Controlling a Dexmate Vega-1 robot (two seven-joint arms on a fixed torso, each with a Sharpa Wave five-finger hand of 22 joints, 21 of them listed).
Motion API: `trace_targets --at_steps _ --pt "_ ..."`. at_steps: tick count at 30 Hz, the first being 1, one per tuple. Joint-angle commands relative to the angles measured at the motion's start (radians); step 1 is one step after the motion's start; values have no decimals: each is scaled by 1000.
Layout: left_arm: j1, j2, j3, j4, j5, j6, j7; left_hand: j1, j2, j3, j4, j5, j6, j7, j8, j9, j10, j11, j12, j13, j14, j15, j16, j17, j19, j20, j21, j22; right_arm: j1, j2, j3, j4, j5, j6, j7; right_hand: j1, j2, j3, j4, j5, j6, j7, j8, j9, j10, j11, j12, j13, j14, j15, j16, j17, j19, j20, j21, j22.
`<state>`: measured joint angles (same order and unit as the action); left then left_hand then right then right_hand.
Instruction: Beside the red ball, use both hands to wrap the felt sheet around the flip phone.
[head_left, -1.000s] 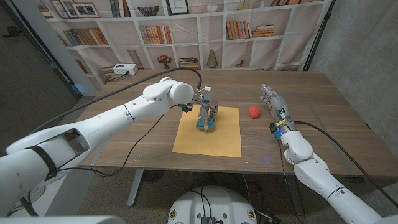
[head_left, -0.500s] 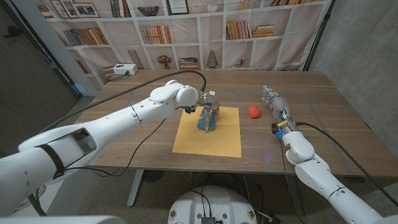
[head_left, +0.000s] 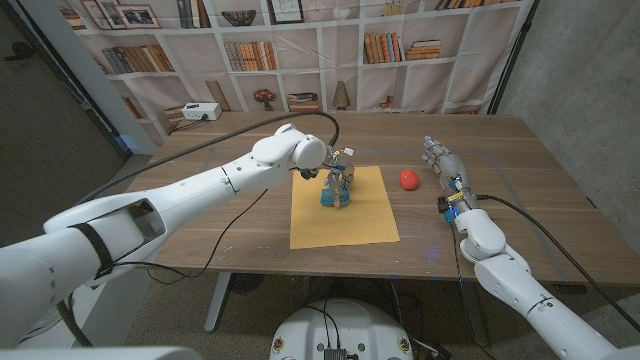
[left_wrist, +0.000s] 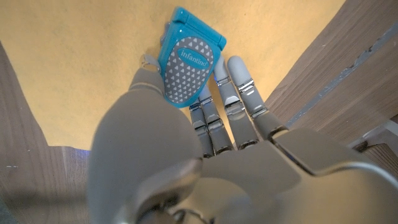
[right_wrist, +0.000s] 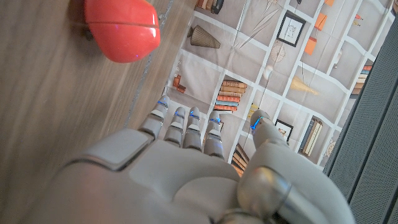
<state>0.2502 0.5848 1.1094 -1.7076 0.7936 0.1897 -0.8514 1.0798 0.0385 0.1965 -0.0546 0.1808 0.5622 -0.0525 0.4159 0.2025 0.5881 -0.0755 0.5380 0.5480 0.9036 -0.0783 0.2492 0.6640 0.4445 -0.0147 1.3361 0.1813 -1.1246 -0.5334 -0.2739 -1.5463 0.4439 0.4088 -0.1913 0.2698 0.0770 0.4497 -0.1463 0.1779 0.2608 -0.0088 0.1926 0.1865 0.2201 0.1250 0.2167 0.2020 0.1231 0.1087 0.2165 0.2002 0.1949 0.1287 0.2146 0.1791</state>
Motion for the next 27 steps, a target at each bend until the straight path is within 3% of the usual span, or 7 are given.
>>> trace_targets --at_steps 1,7,11,17,18,22,27 --pt "-31 -15 20 -9 70 30 -94 -39 -17 5 18 9 -28 -3 -21 3 -26 8 -13 -15 5 -89 -24 -5 -24 12 -7 3 24 4 -8 21 7 -1 14 1 -1 -3 1 7 6 -4 2 2 8 -1 -5 4 8 -2 -1 0 1 9 -2 4" --pt "-22 9 -6 -64 96 43 -89 -47 -21 6 10 17 -55 -9 -50 4 -76 10 -32 -26 -74 -74 -67 -36 -72 24 -24 2 37 5 -14 29 10 -6 22 0 0 -3 2 7 7 -4 2 2 9 -2 -5 4 9 -1 0 0 2 10 -1 4" --pt "-12 33 -7 -118 184 64 -77 -36 -12 16 0 21 -60 -12 -61 5 -93 8 -34 -27 -114 -72 -74 -51 -98 28 -35 1 47 8 -18 36 14 -7 28 -1 0 -4 3 7 8 -4 2 2 10 -2 -5 4 10 -1 0 1 2 9 -2 4" --pt "15 46 -25 -151 270 70 -60 -42 -13 18 -7 22 -87 -48 -86 6 -139 8 -44 -24 -173 -66 -78 -74 -136 33 -54 -1 56 6 -22 36 9 -14 27 -4 1 -5 4 7 10 -3 3 2 11 -2 -5 4 10 1 0 2 3 10 -1 4" --pt "18 47 -23 -154 292 70 -61 -47 -15 17 -9 22 -100 -61 -95 7 -156 9 -48 -24 -201 -60 -81 -81 -154 39 -61 -1 58 6 -23 36 9 -15 27 -4 1 -6 4 7 10 -3 3 2 12 0 -5 4 11 1 0 2 2 10 -2 4" --pt "34 39 -47 -154 294 61 -74 -69 -40 5 -18 24 -153 -68 -135 11 -229 3 -70 -29 -343 -23 -86 -125 -225 68 -95 -2 64 8 -27 41 7 -16 28 -4 1 -6 5 7 12 -4 3 2 14 1 -4 4 12 1 0 2 2 10 -2 4" --pt "39 31 -61 -149 295 40 -92 -95 -57 -8 -17 25 -177 -61 -153 13 -274 13 -86 -37 -398 10 -80 -156 -275 89 -127 -5 71 11 -30 46 4 -14 26 -5 1 -7 5 7 12 -5 3 2 14 -4 -5 4 14 1 1 2 4 11 -1 4"
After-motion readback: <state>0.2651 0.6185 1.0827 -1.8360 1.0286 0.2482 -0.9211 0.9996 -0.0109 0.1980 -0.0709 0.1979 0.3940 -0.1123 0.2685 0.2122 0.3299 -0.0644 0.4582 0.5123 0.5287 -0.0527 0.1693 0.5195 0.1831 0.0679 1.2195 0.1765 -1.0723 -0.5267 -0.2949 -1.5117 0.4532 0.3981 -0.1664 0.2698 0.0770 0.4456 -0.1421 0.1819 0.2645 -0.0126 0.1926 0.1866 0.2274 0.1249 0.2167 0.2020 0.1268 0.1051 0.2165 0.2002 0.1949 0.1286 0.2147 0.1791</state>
